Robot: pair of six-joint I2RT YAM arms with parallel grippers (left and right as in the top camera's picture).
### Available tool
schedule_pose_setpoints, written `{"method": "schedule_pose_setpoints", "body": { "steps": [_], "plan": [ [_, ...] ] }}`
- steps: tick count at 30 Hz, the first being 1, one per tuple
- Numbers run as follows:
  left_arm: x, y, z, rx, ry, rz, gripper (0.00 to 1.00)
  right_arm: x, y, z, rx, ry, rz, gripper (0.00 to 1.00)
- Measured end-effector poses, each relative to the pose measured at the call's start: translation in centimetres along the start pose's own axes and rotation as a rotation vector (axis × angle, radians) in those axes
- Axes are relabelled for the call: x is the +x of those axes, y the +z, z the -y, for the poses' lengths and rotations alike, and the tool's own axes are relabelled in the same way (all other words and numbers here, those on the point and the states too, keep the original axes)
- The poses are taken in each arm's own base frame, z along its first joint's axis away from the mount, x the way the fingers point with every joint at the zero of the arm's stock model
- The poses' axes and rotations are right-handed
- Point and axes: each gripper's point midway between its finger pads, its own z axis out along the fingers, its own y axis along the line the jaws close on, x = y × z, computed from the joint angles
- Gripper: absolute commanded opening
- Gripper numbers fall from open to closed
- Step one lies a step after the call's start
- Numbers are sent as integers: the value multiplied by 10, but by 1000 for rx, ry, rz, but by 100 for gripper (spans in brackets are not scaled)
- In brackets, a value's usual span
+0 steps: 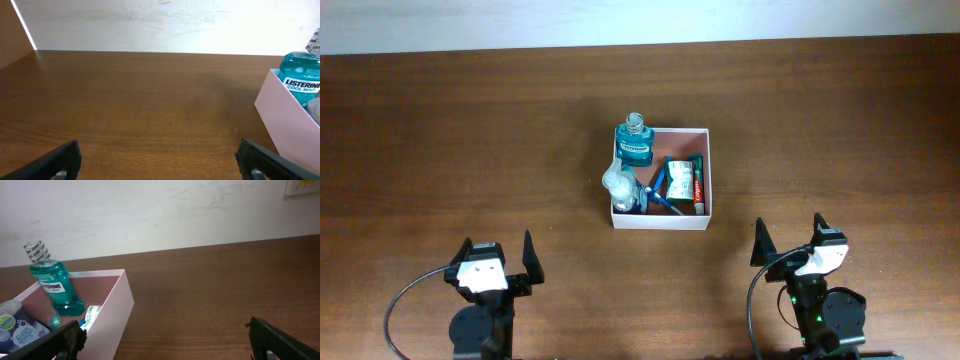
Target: Pack container
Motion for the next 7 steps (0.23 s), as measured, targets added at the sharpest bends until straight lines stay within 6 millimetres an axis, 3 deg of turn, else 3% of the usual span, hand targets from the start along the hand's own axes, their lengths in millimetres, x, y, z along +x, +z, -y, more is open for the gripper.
{"method": "schedule_pose_setpoints", "body": {
  "steps": [7],
  "plan": [
    [0, 0, 0, 0, 0, 0, 99, 0, 0, 0, 0, 0, 0, 98]
  ]
}}
